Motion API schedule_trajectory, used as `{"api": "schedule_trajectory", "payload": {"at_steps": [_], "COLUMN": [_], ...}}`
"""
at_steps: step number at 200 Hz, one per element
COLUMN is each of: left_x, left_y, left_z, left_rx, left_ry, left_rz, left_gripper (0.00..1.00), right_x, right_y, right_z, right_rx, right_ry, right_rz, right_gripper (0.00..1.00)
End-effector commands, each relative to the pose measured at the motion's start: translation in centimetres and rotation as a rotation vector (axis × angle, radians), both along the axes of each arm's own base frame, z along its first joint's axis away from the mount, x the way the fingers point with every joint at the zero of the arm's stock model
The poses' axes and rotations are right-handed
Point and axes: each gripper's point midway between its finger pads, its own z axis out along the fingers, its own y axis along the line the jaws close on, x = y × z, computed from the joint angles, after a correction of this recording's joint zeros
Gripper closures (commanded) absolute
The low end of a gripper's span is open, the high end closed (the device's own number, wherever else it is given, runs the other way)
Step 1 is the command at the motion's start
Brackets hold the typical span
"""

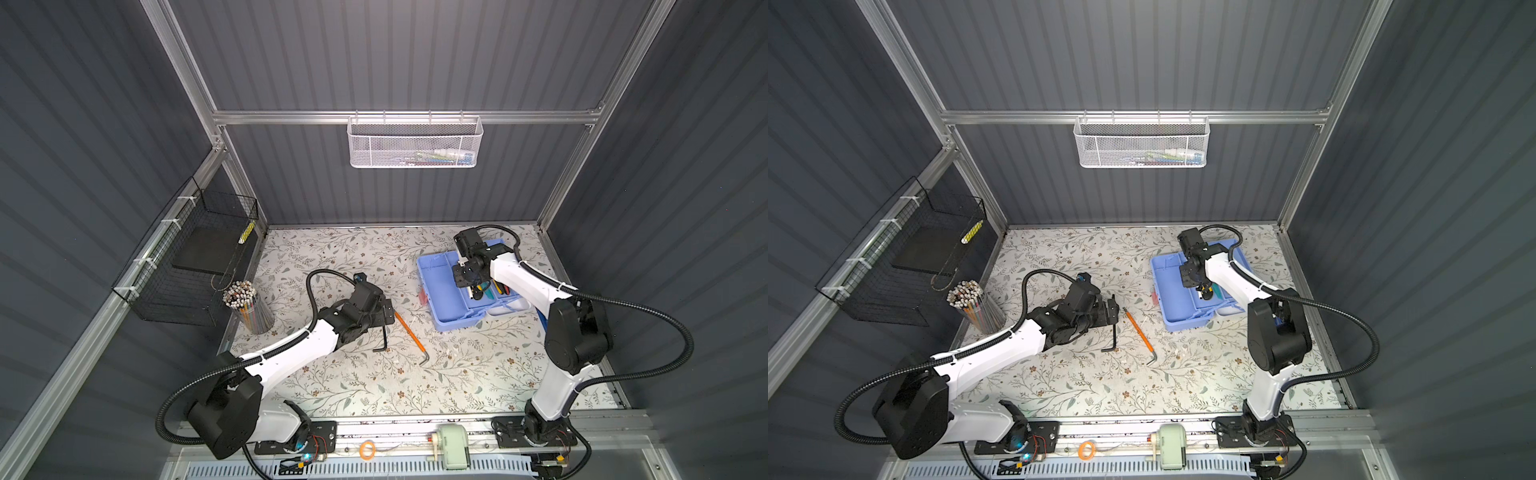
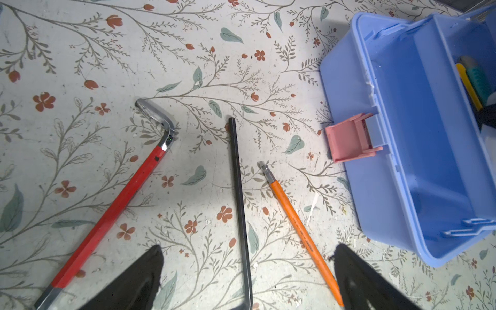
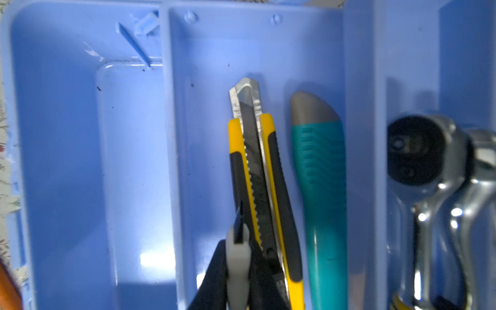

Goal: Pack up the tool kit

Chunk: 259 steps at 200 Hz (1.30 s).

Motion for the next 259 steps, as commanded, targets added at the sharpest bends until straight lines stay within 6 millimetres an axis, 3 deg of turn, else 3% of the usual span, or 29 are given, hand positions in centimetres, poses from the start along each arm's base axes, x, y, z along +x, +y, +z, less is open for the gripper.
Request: {"api": "schedule_trajectory", "payload": {"at_steps": [1, 26, 91, 225, 259], "left_x": [-0.1, -0.2, -0.2, -0.2, -0.5], "left_y": [0.9, 1.1, 1.2, 1.3, 1.7], "left_z": [-0.8, -1.0, -1.3, -1.6, -2.5], "left_rx": [0.038, 0.045, 0.045, 0.058, 0.078], "left_ry": [0.020, 0.027, 0.036, 0.049, 0.080], "left_rz": [0.019, 0.019, 0.021, 0.022, 0.038], "left_gripper": [0.00, 0.00, 0.00, 0.00, 0.00], "right_x": [0.2, 0.3, 0.0, -1.6, -2.1], "right_y": [-0.5, -0.5, 0.9, 1.2, 1.3], "right_z": [0.3, 0.0, 0.8, 3.1, 3.6], "right_rx": [-0.061, -0.093, -0.072, 0.030, 0.056], "right_ry": [0.001, 0.013, -0.014, -0.043, -0.064], "right_rz": [-0.004, 0.006, 0.021, -0.006, -0.002], "right_gripper": [0.82, 0.79, 0.60, 0.48, 0.43]}}
